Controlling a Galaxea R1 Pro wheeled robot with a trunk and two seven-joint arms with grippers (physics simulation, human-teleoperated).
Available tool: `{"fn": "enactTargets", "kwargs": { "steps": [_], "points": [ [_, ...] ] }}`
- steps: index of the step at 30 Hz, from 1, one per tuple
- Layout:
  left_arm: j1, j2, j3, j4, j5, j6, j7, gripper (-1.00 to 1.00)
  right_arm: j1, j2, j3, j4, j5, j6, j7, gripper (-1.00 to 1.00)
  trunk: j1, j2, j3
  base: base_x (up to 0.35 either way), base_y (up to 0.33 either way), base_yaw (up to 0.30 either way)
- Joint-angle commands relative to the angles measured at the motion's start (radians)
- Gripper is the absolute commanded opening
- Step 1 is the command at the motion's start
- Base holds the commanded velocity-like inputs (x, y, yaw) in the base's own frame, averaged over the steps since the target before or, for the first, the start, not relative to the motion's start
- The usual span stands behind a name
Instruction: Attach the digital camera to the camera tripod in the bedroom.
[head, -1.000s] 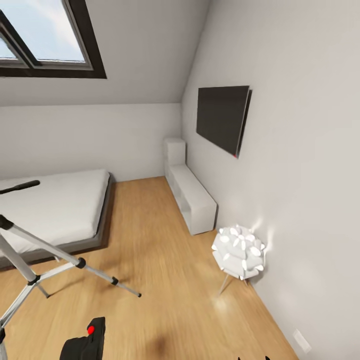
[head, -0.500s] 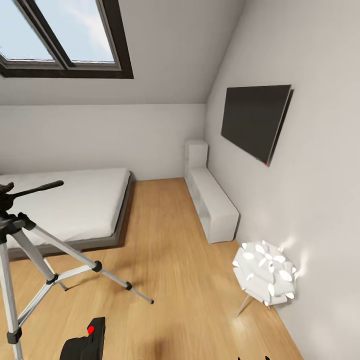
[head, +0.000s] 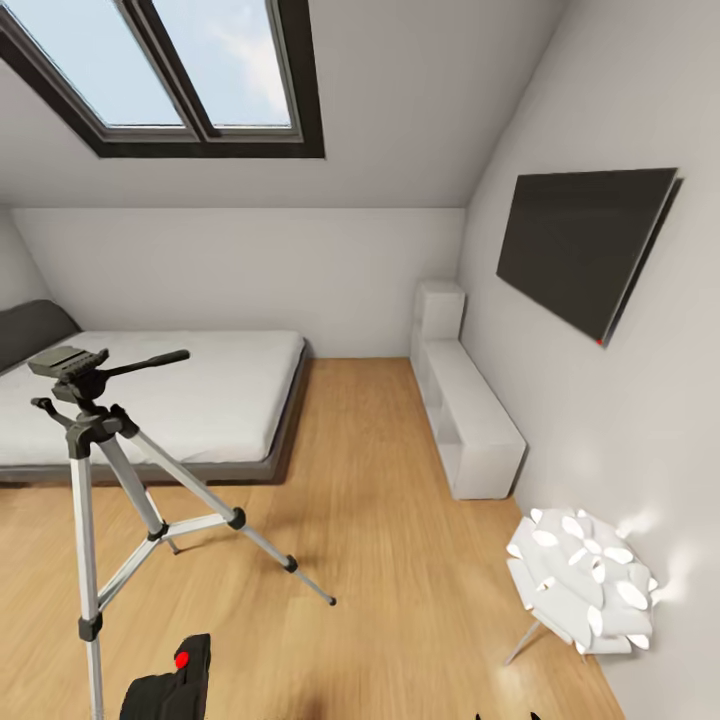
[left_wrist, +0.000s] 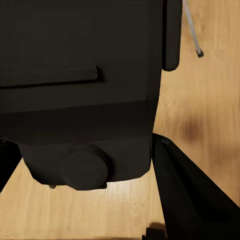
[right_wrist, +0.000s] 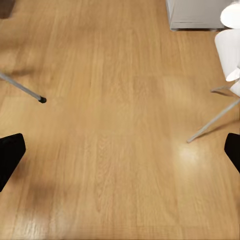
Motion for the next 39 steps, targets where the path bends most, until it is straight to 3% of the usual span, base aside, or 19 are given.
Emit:
{"fn": "enactTargets", "kwargs": {
  "steps": [1, 39],
  "points": [
    [-0.001, 0.000, -0.009, 0.000, 0.001, -0.001, 0.007, -1.00, -0.001, 0.000, -0.003, 0.001, -0.002, -0.003, 0.007, 1.00, 0.001, -0.002, -0.002, 0.011, -0.089, 0.288],
    [-0.001, 0.000, -0.009, 0.000, 0.001, -0.002, 0.007, -1.00, -0.001, 0.000, -0.003, 0.001, -0.002, -0.003, 0.007, 1.00, 0.001, -0.002, -0.002, 0.053, -0.109, 0.288]
  ]
}}
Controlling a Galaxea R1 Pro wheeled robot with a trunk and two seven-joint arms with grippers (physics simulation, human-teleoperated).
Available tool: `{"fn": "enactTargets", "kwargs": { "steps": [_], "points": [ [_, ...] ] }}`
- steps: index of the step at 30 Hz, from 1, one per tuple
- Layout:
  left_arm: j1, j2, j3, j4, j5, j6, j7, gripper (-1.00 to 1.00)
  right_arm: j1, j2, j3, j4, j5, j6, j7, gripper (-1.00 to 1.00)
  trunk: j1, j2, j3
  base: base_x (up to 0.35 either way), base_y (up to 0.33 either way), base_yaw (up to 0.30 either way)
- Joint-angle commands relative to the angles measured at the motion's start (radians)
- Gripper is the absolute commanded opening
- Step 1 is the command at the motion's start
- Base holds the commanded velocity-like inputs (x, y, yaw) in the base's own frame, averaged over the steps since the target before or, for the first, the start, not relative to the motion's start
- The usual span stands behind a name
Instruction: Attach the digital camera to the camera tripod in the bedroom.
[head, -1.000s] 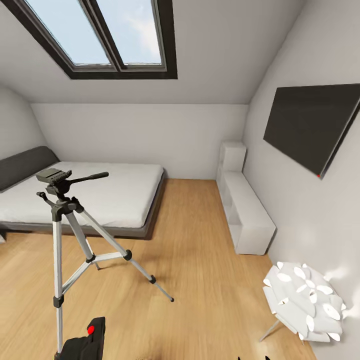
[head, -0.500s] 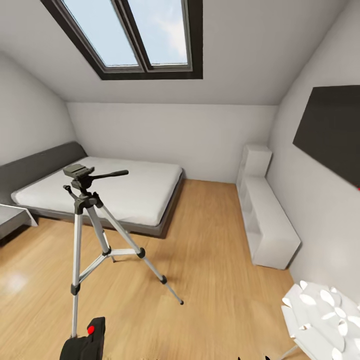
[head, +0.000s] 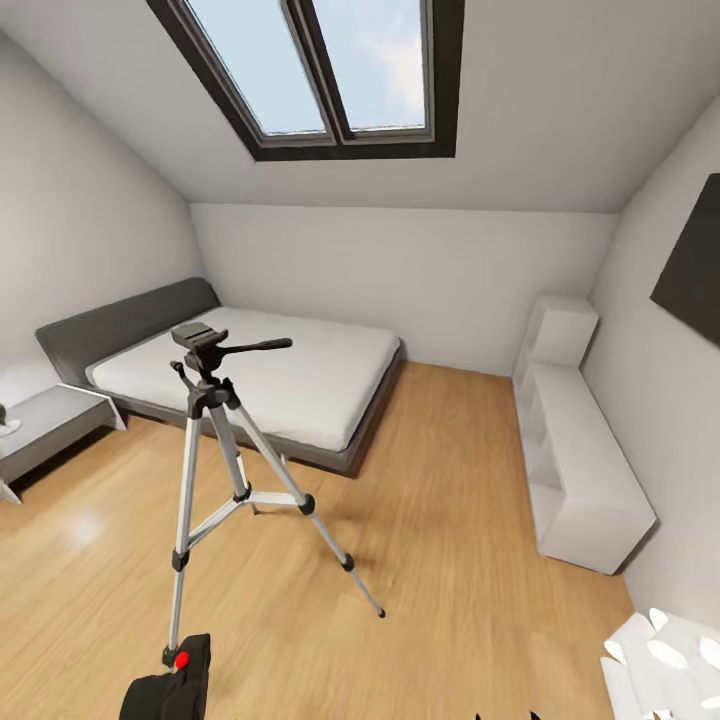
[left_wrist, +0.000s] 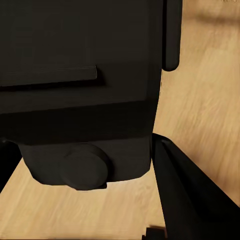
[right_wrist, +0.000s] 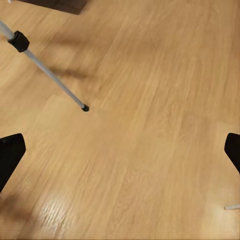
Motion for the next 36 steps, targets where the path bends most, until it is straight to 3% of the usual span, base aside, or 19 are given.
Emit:
{"fn": "enactTargets", "kwargs": {
  "steps": [1, 36],
  "points": [
    [-0.001, 0.000, -0.009, 0.000, 0.001, -0.001, 0.007, -1.00, -0.001, 0.000, -0.003, 0.001, -0.002, -0.003, 0.007, 1.00, 0.001, -0.002, -0.002, 0.109, -0.109, 0.288],
    [-0.001, 0.000, -0.009, 0.000, 0.001, -0.003, 0.007, -1.00, -0.001, 0.000, -0.003, 0.001, -0.002, -0.001, 0.007, 1.00, 0.001, -0.002, -0.002, 0.110, -0.104, 0.288]
  ]
}}
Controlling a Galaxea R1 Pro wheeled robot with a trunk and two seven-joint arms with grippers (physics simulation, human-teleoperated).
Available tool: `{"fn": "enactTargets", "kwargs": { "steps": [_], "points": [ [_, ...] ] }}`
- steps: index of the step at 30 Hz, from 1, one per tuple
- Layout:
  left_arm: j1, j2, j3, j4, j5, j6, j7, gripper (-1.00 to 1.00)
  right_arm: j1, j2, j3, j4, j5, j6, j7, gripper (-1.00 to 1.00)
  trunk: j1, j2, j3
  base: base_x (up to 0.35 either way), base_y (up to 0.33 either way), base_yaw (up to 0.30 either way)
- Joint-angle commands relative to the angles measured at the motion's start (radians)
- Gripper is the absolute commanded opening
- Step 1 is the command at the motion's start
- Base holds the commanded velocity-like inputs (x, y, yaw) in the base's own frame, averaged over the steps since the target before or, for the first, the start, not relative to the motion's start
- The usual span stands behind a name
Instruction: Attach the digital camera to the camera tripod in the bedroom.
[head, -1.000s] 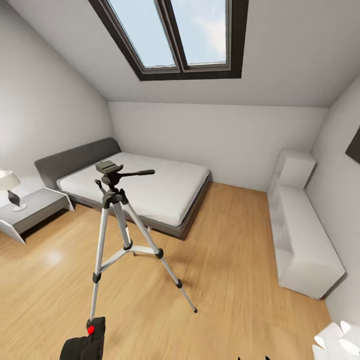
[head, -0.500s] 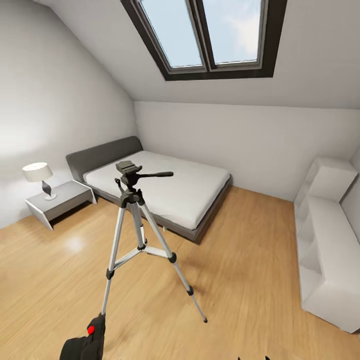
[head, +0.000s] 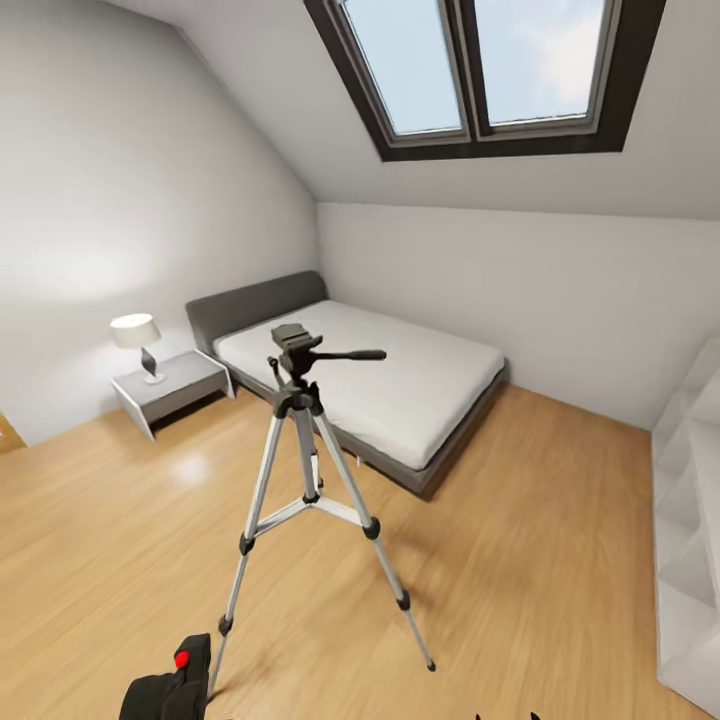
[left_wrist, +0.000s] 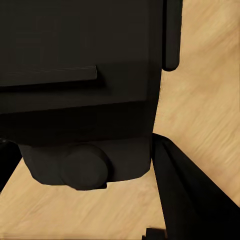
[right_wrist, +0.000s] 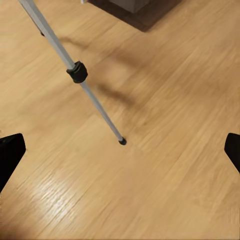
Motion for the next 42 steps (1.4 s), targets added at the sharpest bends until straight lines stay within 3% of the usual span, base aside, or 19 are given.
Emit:
{"fn": "enactTargets", "kwargs": {
  "steps": [1, 18, 27, 42],
  "points": [
    [-0.001, 0.000, -0.009, 0.000, 0.001, -0.001, 0.007, -1.00, -0.001, 0.000, -0.003, 0.001, -0.002, -0.003, 0.007, 1.00, 0.001, -0.002, -0.002, 0.109, -0.097, 0.288],
    [-0.001, 0.000, -0.009, 0.000, 0.001, -0.001, 0.007, -1.00, -0.001, 0.000, -0.003, 0.001, -0.002, -0.003, 0.007, 1.00, 0.001, -0.002, -0.002, 0.016, -0.020, 0.288],
    [-0.001, 0.000, -0.009, 0.000, 0.001, -0.001, 0.007, -1.00, -0.001, 0.002, -0.003, 0.001, -0.002, -0.003, 0.007, 1.00, 0.001, -0.002, 0.000, 0.044, -0.167, 0.278],
    [-0.001, 0.000, -0.009, 0.000, 0.001, -0.002, 0.007, -1.00, -0.001, 0.004, -0.003, 0.001, -0.001, -0.004, 0.007, 1.00, 0.001, -0.002, 0.022, 0.037, -0.033, 0.034]
  ]
}}
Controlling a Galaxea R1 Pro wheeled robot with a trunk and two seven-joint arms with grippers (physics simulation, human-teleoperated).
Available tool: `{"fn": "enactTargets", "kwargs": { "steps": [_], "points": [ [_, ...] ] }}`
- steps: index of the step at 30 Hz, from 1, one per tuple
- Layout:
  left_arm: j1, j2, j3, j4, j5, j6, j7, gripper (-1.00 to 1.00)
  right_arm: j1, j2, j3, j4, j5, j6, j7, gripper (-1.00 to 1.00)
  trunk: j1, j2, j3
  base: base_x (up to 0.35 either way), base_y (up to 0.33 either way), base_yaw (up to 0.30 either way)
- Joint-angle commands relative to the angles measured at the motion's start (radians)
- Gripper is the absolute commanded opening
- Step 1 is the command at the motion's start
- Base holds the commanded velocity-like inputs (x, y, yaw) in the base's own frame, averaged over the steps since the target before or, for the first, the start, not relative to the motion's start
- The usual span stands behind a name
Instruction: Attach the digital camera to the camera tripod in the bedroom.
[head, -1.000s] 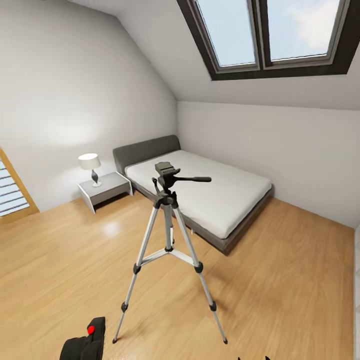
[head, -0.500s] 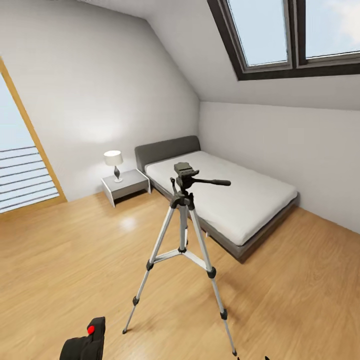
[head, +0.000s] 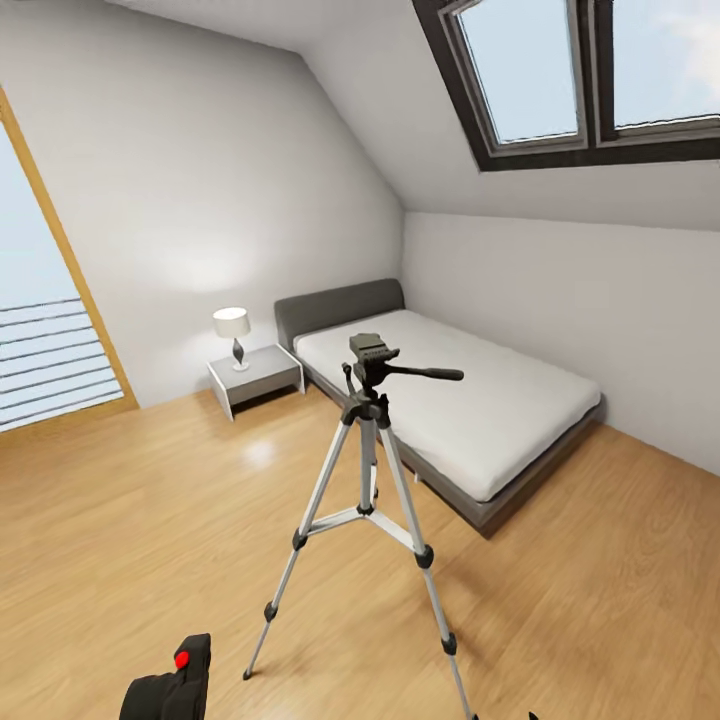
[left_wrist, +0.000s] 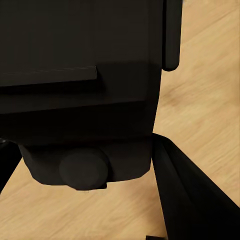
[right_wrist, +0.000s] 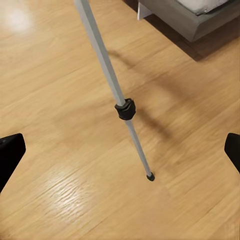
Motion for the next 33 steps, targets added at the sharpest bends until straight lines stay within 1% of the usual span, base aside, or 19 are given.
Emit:
{"fn": "enactTargets", "kwargs": {
  "steps": [1, 9, 17, 26, 32, 33],
  "points": [
    [-0.001, 0.000, -0.009, 0.000, 0.001, -0.001, 0.007, -1.00, -0.001, 0.000, -0.003, 0.001, -0.002, -0.003, 0.007, 1.00, 0.001, -0.002, 0.000, 0.000, 0.000, 0.000],
    [-0.001, 0.000, -0.009, 0.000, 0.001, -0.001, 0.007, -1.00, -0.001, 0.001, -0.003, 0.001, -0.002, -0.003, 0.007, 1.00, 0.001, -0.002, 0.012, 0.000, 0.000, 0.068],
    [-0.001, 0.000, -0.009, 0.000, 0.001, -0.001, 0.007, -1.00, -0.001, 0.001, -0.003, 0.001, -0.002, -0.002, 0.007, 1.00, 0.001, -0.002, 0.022, 0.000, -0.001, 0.198],
    [-0.001, 0.000, -0.009, 0.000, 0.001, -0.001, 0.007, -1.00, -0.001, 0.001, -0.003, 0.001, -0.002, -0.002, 0.007, 1.00, 0.001, -0.002, 0.032, 0.000, -0.227, 0.238],
    [-0.001, 0.000, -0.009, 0.000, 0.001, -0.001, 0.007, -1.00, -0.001, -0.005, -0.003, 0.001, -0.002, -0.005, 0.007, 1.00, 0.001, -0.002, 0.033, 0.000, -0.045, 0.051],
    [0.005, -0.006, -0.014, -0.006, 0.009, 0.004, 0.012, -1.00, -0.001, 0.000, -0.009, -0.005, 0.004, 0.001, 0.010, 1.00, 0.001, -0.002, 0.033, 0.000, 0.000, 0.000]
  ]
}}
